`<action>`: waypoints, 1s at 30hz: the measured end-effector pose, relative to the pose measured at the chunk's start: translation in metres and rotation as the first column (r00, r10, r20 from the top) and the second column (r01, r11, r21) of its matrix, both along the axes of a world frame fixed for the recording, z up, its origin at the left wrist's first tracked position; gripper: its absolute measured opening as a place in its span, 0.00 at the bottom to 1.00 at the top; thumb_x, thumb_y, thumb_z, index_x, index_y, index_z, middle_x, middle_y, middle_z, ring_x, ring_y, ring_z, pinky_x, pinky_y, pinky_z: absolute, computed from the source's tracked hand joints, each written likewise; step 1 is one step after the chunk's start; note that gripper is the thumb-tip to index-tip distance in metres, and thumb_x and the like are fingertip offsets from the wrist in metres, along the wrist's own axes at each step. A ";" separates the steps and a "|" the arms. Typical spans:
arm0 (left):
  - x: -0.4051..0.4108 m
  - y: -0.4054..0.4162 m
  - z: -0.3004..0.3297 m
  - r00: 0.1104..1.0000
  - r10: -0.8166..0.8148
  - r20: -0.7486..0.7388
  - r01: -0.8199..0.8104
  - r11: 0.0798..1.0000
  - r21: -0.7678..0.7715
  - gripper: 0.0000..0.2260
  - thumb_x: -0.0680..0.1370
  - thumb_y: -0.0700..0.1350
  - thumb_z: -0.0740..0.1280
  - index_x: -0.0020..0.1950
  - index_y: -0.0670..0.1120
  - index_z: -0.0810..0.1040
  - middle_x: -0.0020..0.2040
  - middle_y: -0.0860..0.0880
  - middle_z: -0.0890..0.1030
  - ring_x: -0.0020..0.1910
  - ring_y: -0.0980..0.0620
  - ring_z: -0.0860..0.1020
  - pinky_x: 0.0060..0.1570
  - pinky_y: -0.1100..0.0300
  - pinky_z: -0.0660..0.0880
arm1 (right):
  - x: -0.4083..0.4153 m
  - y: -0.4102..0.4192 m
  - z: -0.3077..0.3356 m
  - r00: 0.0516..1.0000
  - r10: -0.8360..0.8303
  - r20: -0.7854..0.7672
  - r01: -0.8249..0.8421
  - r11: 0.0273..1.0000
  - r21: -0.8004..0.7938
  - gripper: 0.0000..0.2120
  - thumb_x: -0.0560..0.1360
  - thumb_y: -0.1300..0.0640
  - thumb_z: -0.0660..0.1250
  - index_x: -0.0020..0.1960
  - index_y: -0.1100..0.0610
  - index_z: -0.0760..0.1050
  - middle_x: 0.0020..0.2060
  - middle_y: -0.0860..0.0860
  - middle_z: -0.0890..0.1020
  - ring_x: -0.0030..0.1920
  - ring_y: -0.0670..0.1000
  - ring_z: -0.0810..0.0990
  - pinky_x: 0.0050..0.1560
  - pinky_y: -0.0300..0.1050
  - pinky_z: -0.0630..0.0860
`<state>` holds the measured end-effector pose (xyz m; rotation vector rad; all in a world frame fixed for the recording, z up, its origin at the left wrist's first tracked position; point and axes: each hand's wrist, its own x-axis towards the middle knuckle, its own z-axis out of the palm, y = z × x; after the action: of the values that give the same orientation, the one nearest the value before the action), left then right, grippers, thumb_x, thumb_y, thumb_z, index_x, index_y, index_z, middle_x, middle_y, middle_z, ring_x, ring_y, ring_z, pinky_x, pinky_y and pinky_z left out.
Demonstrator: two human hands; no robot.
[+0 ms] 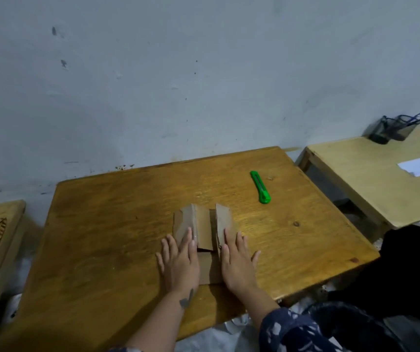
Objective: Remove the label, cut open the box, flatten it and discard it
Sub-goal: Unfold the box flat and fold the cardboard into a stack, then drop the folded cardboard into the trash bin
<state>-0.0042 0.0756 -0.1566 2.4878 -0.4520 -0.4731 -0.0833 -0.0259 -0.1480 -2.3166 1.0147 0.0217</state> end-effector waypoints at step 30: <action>-0.419 -0.157 -0.119 0.868 -0.285 -0.407 0.341 0.937 0.072 0.24 0.74 0.48 0.70 0.69 0.55 0.72 0.68 0.45 0.69 0.65 0.43 0.68 0.65 0.53 0.68 | -0.469 -0.112 -0.087 0.720 -0.646 -0.253 0.666 0.542 0.512 0.28 0.76 0.57 0.65 0.74 0.50 0.62 0.69 0.54 0.72 0.66 0.56 0.72 0.64 0.44 0.67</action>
<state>-0.4232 -0.0819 -0.2760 2.3694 -0.6809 -1.1471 -0.5521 -0.1377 -0.2355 -1.2777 1.5924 0.0557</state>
